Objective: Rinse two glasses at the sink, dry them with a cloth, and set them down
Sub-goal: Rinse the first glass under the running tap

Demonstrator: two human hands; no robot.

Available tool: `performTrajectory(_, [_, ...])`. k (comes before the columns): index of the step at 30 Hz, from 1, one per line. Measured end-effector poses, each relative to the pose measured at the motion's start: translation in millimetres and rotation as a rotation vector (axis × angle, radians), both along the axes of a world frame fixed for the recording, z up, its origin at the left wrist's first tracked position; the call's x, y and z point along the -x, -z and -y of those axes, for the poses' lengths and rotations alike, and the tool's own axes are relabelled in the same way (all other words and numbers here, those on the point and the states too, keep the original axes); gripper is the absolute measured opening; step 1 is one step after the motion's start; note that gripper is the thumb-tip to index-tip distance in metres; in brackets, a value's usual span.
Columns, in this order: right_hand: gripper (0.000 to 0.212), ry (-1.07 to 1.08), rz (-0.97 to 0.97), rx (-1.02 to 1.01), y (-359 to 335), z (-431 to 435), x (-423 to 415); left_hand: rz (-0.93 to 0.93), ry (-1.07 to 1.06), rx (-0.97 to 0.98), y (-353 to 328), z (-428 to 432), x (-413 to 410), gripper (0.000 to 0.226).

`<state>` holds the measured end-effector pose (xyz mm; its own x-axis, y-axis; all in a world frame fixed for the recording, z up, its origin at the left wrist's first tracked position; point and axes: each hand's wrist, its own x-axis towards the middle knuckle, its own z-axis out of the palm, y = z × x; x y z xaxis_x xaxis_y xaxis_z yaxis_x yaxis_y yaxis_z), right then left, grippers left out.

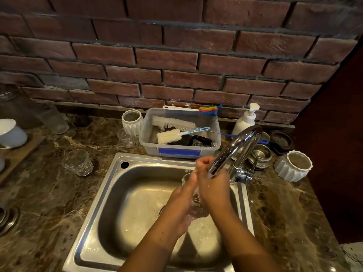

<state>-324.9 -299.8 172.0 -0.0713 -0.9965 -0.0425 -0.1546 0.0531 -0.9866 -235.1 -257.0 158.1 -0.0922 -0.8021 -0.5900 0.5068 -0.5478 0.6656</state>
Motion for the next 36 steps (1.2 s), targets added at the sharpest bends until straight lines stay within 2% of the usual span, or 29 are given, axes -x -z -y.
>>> performTrajectory(2, [0.012,-0.087,-0.034,-0.044,5.2,-10.1,-3.0,-0.101,-0.07,-0.043,1.3,-0.9,-1.4,0.064])
performTrajectory(3, [0.021,-0.15,-0.106,-0.052,7.5,-16.3,-3.8,-0.144,-0.103,-0.062,1.8,-1.3,-3.5,0.063])
performTrajectory(5, [0.052,-0.272,-0.274,-0.019,10.9,-33.7,-5.3,-0.215,-0.118,-0.085,1.9,-1.9,-8.6,0.061])
performTrajectory(7, [0.068,-0.341,-0.368,0.039,13.2,-43.8,-5.3,-0.259,-0.09,-0.098,1.6,-1.8,-12.6,0.06])
performTrajectory(9, [0.061,-0.348,-0.357,0.068,6.3,-38.8,-0.5,-0.284,-0.092,-0.1,3.5,-1.8,-14.0,0.058])
performTrajectory(12, [0.011,-0.317,-0.066,-0.037,-4.5,-18.9,10.1,-0.32,-0.084,-0.074,2.3,-1.3,-13.5,0.055])
performTrajectory(13, [0.005,-0.275,0.022,-0.057,-6.5,-11.8,11.8,-0.325,-0.076,-0.07,1.1,-1.3,-13.5,0.056])
performTrajectory(15, [0.025,-0.173,0.065,-0.076,-6.4,-1.4,12.8,-0.332,-0.053,-0.082,0.4,-2.1,-13.2,0.061])
performTrajectory(17, [0.028,-0.075,0.135,-0.148,-1.9,9.2,15.3,-0.282,-0.04,-0.096,3.1,-3.7,-10.8,0.066])
performTrajectory(19, [0.031,-0.027,0.184,-0.208,1.1,16.8,16.7,-0.141,-0.01,-0.083,5.3,-4.6,-7.2,0.064])
performTrajectory(22, [0.013,-0.074,-0.099,-0.111,6.0,13.8,12.4,-0.011,0.027,-0.017,4.0,-3.6,-2.2,0.058])
performTrajectory(24, [0.011,-0.016,-0.14,0.053,5.2,5.0,8.5,0.014,0.029,0.013,5.0,-3.8,-0.2,0.064])
performTrajectory(25, [0.011,0.023,-0.122,0.103,2.9,1.4,5.5,-0.003,0.013,0.02,4.4,-4.5,0.2,0.064])
performTrajectory(27, [0.009,0.04,-0.052,0.043,1.7,-4.8,0.9,-0.094,-0.025,0.002,2.6,-5.6,-0.1,0.06])
performTrajectory(29, [0.031,-0.047,-0.038,-0.079,3.0,-13.0,-1.6,-0.184,-0.079,-0.025,4.3,-5.7,-2.2,0.058])
performTrajectory(31, [0.056,-0.187,-0.186,-0.054,5.7,-29.1,-3.2,-0.224,-0.12,-0.061,5.2,-4.7,-5.6,0.058])
performTrajectory(33, [0.069,-0.29,-0.379,0.059,7.0,-40.8,-4.5,-0.257,-0.097,-0.076,4.7,-4.1,-8.9,0.061])
performTrajectory(36, [0.056,-0.259,-0.353,0.145,7.5,-35.7,1.3,-0.322,-0.116,-0.1,4.3,-5.0,-10.2,0.06])
